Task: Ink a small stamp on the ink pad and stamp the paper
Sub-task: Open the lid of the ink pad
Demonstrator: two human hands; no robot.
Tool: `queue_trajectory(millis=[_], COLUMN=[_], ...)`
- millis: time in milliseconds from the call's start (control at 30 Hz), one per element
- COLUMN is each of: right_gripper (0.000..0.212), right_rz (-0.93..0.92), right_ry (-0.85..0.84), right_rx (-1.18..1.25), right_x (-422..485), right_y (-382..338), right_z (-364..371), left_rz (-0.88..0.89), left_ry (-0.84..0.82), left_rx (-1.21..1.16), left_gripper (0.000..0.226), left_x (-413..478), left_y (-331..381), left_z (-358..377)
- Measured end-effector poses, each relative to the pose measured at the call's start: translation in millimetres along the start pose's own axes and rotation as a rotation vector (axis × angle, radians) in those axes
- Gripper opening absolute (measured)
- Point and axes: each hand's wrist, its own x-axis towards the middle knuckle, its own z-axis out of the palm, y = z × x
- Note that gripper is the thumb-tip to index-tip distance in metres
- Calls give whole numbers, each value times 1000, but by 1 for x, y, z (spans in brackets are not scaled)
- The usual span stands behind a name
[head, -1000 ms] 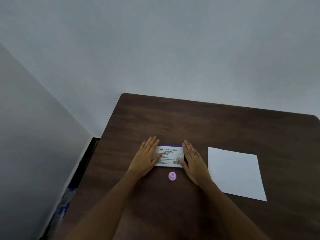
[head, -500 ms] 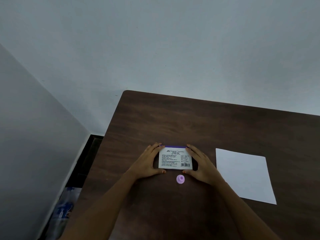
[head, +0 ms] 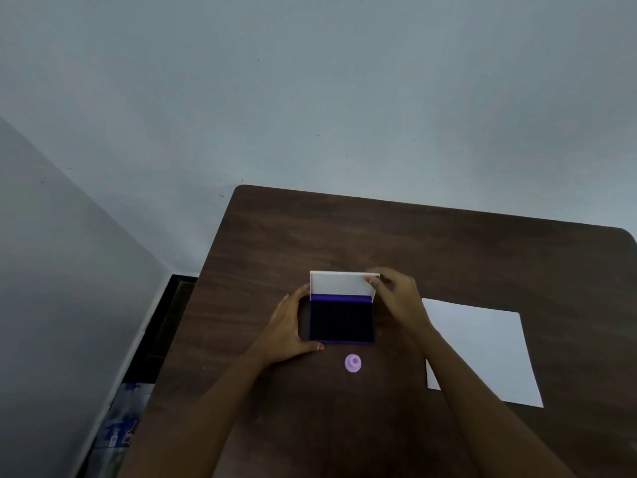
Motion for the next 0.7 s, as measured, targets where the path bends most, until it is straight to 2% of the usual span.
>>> queue_trajectory(millis=[133,267,467,600,700], right_gripper=[22,23,21,23,19], right_rz=[40,46,90,49,-6], right_ry=[95,146,142,135,143], right_rx=[43,-123,-263,-349,-248], right_x=[21,38,52,46,23], right_y=[0,7,19,15,7], right_z=[11,23,34,31,29], left_rz=[-17,5,17,13,18], left_ry=[14,17,-6,-3,7], left_rx=[5,17,62,62,42], left_gripper=[105,100,98,98,98], left_x=[-1,0,1,2,0], left_y=[-2,-2,-7,-6,-2], left_z=[1,1,3,4,4])
